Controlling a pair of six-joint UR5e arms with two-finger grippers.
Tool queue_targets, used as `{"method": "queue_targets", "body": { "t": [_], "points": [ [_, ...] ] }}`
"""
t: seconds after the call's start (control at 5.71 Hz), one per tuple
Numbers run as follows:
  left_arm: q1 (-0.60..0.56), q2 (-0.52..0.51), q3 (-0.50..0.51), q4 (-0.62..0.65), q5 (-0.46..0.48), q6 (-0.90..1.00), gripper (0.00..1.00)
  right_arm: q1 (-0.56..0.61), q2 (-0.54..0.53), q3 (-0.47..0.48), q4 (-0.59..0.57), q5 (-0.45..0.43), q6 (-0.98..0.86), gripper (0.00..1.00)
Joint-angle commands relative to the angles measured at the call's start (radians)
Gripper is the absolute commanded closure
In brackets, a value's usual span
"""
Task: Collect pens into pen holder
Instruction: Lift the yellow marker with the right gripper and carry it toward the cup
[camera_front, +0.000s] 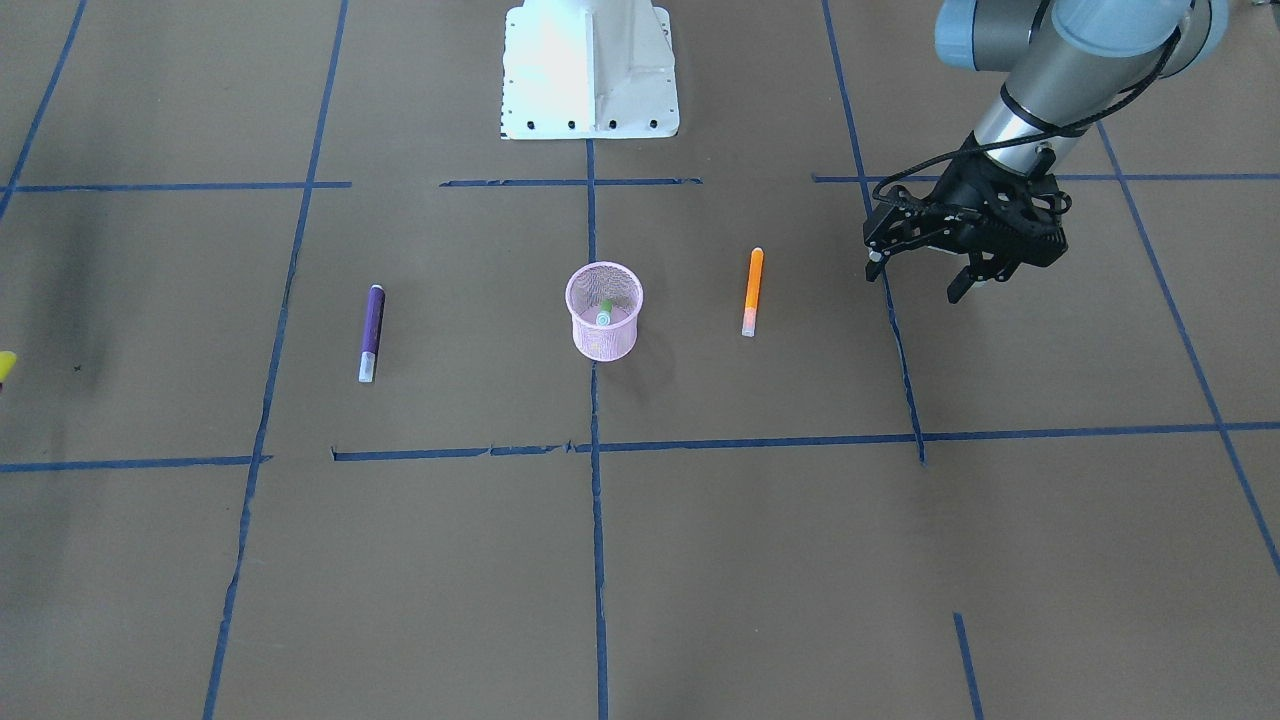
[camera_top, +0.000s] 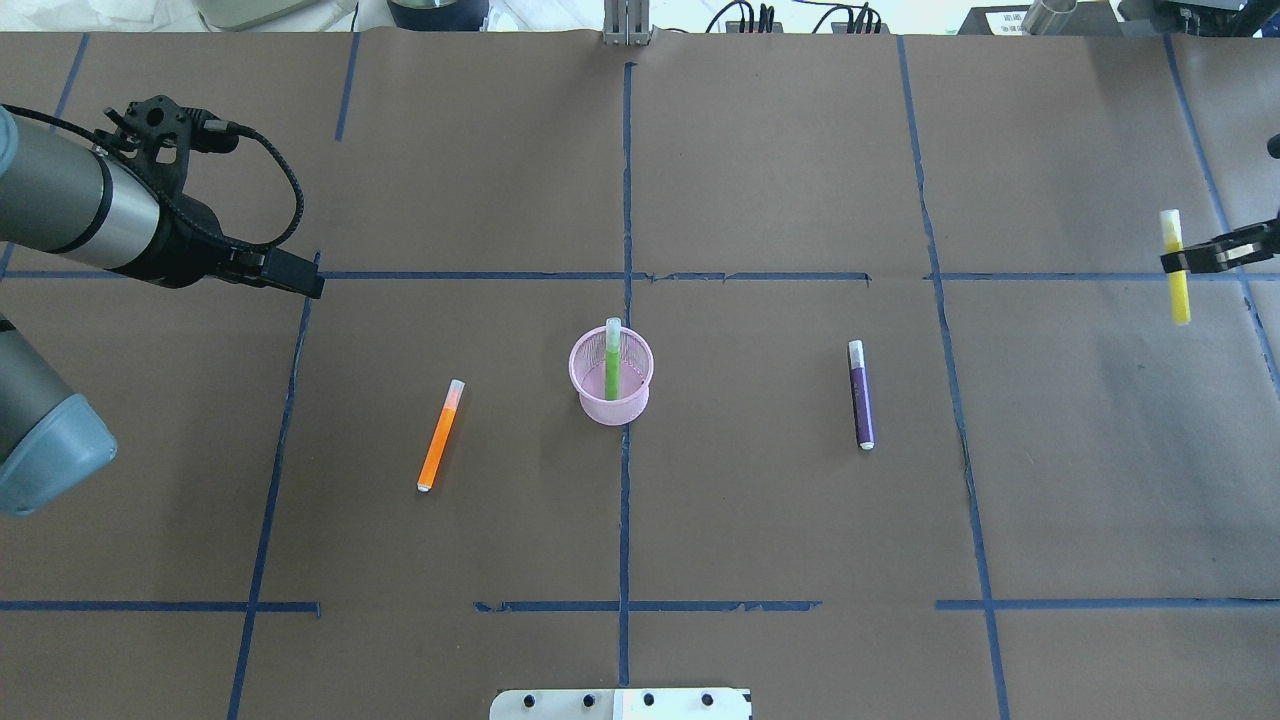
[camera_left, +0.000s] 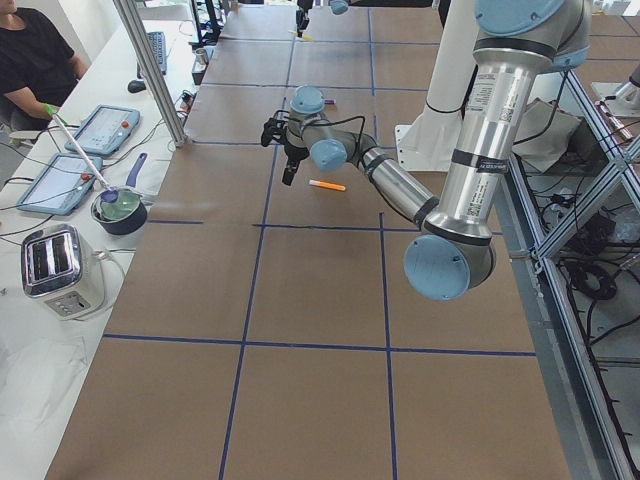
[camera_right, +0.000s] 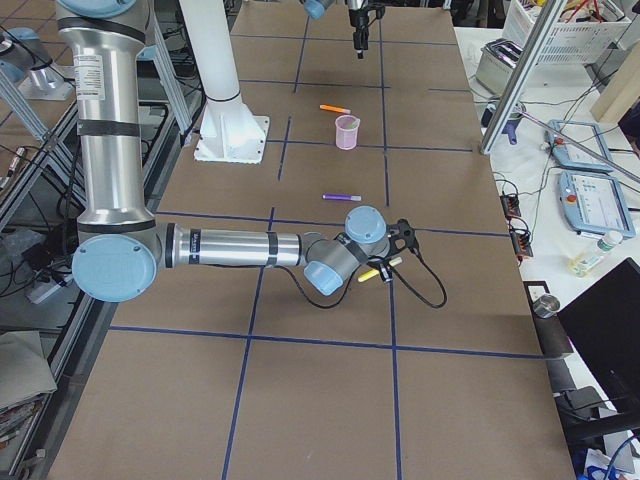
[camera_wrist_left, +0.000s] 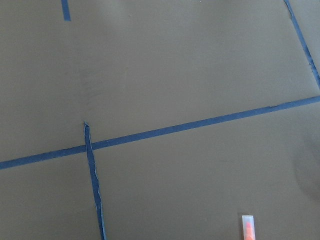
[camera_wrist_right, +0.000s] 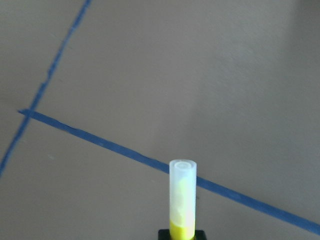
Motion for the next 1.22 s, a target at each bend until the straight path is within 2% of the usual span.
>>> {"method": "queue_targets", "body": {
  "t": [0.0,0.17,0.35,0.53,0.7,1.05],
  "points": [
    [0.004,-0.003,0.000,0.000,0.001,0.000,0.00,-0.172,0.045,0.122,0.165,-0.204,0.249,1.00],
    [0.005,-0.010,0.006,0.000,0.001,0.000,0.00,-0.266,0.088,0.195,0.168,-0.356,0.359,1.00],
    [0.009,-0.016,0.011,-0.002,0.001,0.000,0.00,-0.387,0.143,0.235,0.168,-0.567,0.392,1.00],
    [0.009,-0.022,0.011,-0.002,0.001,-0.003,0.00,-0.591,0.162,0.284,0.166,-0.871,0.392,1.00],
    [0.009,-0.026,0.012,-0.002,0.000,-0.009,0.00,-0.818,0.231,0.284,0.156,-1.193,0.392,1.00],
    [0.010,-0.035,0.015,-0.002,0.000,-0.015,0.00,-1.014,0.366,0.255,0.152,-1.527,0.391,1.00]
  ]
}}
